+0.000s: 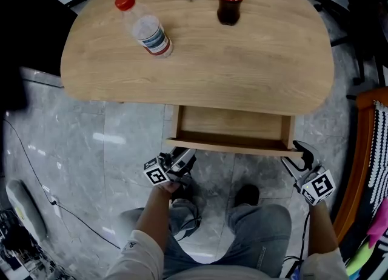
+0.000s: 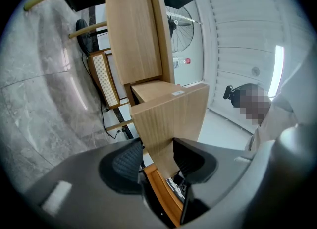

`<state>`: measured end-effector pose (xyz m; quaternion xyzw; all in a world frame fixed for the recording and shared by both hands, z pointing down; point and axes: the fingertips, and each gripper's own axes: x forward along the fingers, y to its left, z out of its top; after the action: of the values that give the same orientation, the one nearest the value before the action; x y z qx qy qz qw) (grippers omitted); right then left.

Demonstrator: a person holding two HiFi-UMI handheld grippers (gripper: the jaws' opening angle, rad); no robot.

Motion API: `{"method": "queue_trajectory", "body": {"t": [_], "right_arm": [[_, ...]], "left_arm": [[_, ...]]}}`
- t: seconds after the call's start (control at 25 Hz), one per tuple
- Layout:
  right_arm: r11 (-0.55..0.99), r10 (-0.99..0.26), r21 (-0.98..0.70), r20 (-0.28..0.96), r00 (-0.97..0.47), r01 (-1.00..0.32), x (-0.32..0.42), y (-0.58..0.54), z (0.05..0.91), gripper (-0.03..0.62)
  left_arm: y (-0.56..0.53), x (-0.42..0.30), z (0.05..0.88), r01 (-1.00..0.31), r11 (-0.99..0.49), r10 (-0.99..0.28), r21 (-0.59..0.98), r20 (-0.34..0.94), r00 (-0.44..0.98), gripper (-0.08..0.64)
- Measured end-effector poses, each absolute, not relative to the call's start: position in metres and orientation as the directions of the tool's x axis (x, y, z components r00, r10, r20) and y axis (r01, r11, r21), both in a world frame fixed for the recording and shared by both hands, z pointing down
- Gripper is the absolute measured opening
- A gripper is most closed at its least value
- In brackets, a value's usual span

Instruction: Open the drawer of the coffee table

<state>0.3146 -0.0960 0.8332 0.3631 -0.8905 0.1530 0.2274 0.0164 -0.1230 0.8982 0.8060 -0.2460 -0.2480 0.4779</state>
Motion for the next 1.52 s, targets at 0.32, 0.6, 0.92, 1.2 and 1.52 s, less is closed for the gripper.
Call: {"method": "queue_trajectory", "body": {"t": [0.32, 0.6, 0.92, 1.2, 1.52], "right_arm": [[0.702, -0.559, -0.109, 0.527, -0.64, -0.703, 0.316, -0.092, 0.846, 0.234], [0.711, -0.554, -0.114, 0.517, -0.653, -0.694, 0.315, -0.089, 0.839, 0.218], [0.729, -0.527, -0.142, 0.508, -0.681, -0.67, 0.318, -0.084, 0.837, 0.21], [0.733, -0.511, -0.144, 0.527, -0.679, -0.665, 0.318, -0.078, 0.848, 0.218], [0.702, -0.522, -0.149, 0.558, -0.645, -0.697, 0.316, -0.077, 0.858, 0.242]], "left_arm": [[-0.119, 0.019, 0.91, -0.155, -0.415, -0.611, 0.897, -0.148, 0.778, 0.181], [-0.118, 0.017, 0.906, -0.174, -0.414, -0.614, 0.893, -0.133, 0.778, 0.17], [-0.109, 0.02, 0.906, -0.176, -0.419, -0.593, 0.891, -0.122, 0.796, 0.159], [-0.103, 0.021, 0.917, -0.168, -0.4, -0.581, 0.901, -0.108, 0.806, 0.153], [-0.092, 0.016, 0.939, -0.24, -0.334, -0.571, 0.912, 0.007, 0.821, 0.081]]}}
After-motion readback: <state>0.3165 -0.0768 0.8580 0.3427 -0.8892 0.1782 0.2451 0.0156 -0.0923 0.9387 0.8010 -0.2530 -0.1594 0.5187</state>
